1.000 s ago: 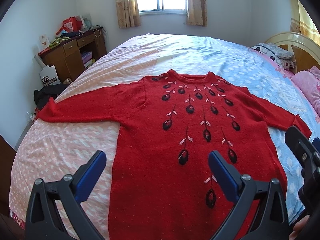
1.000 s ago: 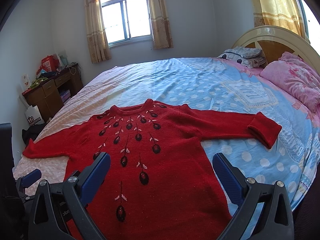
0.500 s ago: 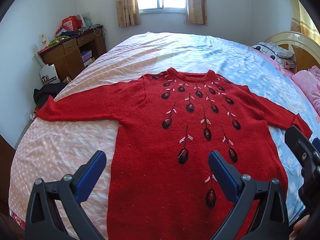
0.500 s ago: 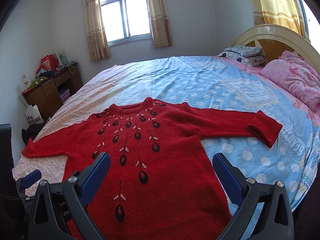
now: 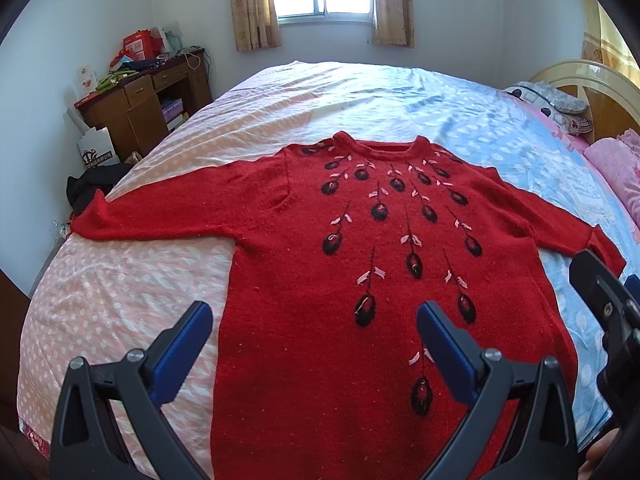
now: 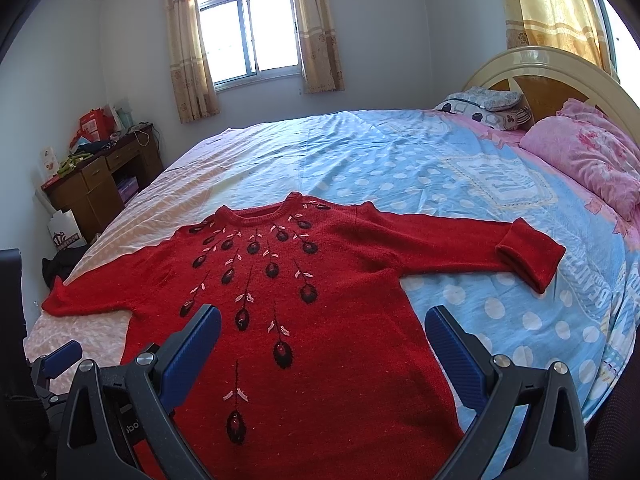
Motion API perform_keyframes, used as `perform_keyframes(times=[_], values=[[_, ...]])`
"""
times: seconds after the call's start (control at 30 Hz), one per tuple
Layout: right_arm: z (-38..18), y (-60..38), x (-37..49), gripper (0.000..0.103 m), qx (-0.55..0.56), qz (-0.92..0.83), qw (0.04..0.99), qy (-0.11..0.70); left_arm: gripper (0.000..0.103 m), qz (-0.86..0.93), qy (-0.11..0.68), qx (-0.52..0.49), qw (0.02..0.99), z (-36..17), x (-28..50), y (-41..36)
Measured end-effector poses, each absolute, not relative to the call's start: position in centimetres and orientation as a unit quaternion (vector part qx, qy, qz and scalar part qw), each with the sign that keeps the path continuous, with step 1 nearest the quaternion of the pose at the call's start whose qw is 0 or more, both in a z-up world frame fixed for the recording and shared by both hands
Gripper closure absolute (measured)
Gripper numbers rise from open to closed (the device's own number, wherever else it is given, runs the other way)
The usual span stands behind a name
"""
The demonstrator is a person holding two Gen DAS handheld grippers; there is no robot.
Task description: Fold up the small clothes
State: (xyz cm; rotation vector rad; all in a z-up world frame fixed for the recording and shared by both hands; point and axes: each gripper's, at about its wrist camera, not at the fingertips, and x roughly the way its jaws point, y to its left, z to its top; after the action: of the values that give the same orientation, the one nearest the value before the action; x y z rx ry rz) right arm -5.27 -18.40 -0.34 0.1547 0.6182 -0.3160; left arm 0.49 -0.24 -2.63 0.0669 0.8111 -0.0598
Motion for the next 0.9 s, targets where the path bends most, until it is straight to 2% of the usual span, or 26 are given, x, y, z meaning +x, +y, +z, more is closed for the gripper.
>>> perform_keyframes(times=[0.53,0.73,0.9], values=[[-1.1,-20.0,-4.1,0.001,0.074,-0.167,0.931,0.316,0.000,-0.030,0.407,0.036,0.912,-3.6,1.4,-0.4],[-1.2,-25.0,-3.7,0.003,0.067,-0.186,0.933,0.302,0.000,-0.014,0.408,0.042,0.912,-4.8,3.2,0.6],[-1.7,-31.8,-3.7,0.003,0.013,-0.257,0.920,0.295,0.000,0.004,0.408,0.027,0.913,-6.3,5.2,2.2]])
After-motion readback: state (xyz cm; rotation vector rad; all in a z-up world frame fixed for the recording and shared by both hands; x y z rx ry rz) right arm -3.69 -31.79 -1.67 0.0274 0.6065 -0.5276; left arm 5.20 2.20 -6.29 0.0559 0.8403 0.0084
